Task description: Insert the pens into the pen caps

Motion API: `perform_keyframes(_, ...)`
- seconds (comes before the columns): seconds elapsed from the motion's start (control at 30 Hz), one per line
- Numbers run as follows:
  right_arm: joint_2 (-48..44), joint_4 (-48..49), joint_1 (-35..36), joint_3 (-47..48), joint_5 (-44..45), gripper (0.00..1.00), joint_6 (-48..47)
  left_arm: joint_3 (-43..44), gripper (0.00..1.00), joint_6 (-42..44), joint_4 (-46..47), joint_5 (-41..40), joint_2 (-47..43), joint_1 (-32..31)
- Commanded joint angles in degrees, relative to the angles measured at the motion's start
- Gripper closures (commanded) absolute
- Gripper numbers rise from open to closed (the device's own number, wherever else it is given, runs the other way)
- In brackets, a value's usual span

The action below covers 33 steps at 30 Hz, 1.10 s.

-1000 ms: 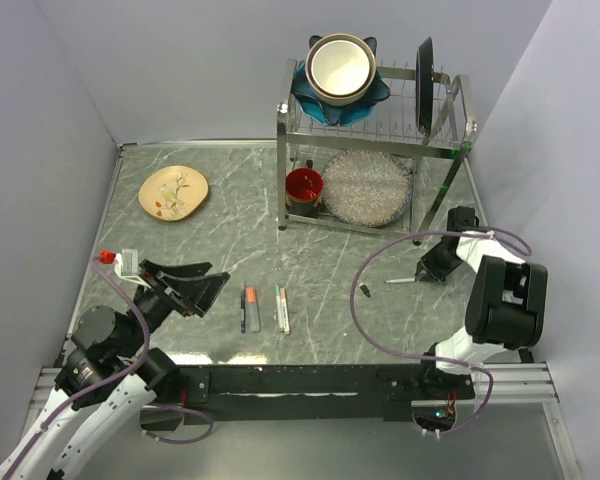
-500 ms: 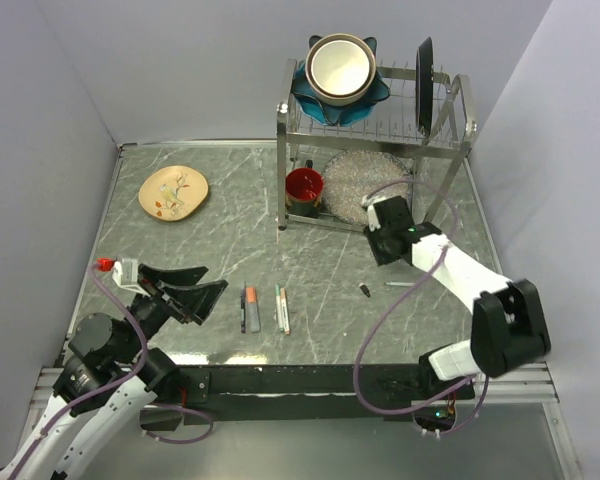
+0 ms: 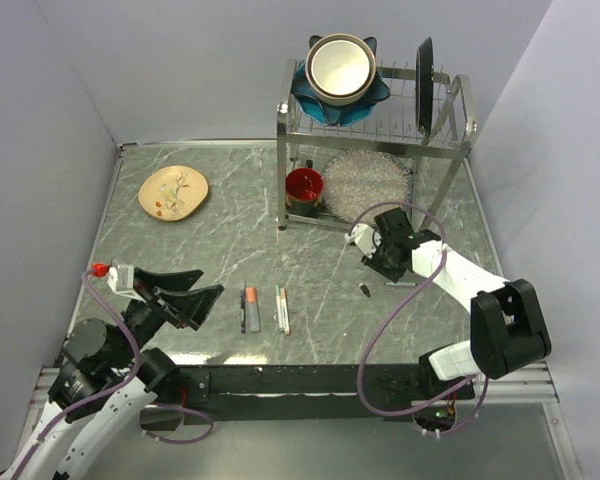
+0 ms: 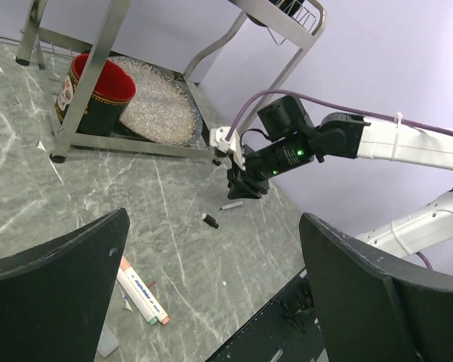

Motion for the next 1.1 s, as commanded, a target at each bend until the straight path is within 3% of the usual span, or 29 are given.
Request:
perform_keyframes(0.0, -1.04, -1.19, -1.77, -2.43, -4.89, 0.61, -8.79, 1.87, 0.01, 1.16, 0.47, -1.22, -0.64, 0.03)
perform_keyframes(0.17, 0.28, -2.86, -4.31, -0.86, -8.85, 0.6, -9.15, 1.69, 0.01, 1.07, 0.56, -1.22, -0.64, -0.06)
perform_keyframes(0.63, 11.26, -2.43, -6.08, 1.78, -6.31, 0.63, -9.41, 1.78, 0.01, 1.16, 0.21, -2.45, -0.73, 0.03)
perform_keyframes(0.77, 13.73, -3.84, -6.43, 3.71, -6.66, 0.74, -7.92, 1.61, 0.01, 1.07, 0.21, -2.8, -2.57, -0.06)
perform_keyframes(0.8, 14.43, -3.92, -6.43, 3.98, -6.66, 0.88, -7.48, 1.61, 0.01, 0.98, 0.21, -2.98, -2.66, 0.03)
perform_keyframes(0.87, 15.04, -4.1, -6.43, 5.03, -7.27, 0.99, -5.9, 1.52, 0.01, 1.07, 0.21, -2.98, -2.75, -0.06)
perform_keyframes(1.07, 15.66, -6.29, -6.52, 8.89, -8.77, 1.0, 1.04, 2.04, 0.01, 1.33, 0.39, -0.25, -1.26, 0.03)
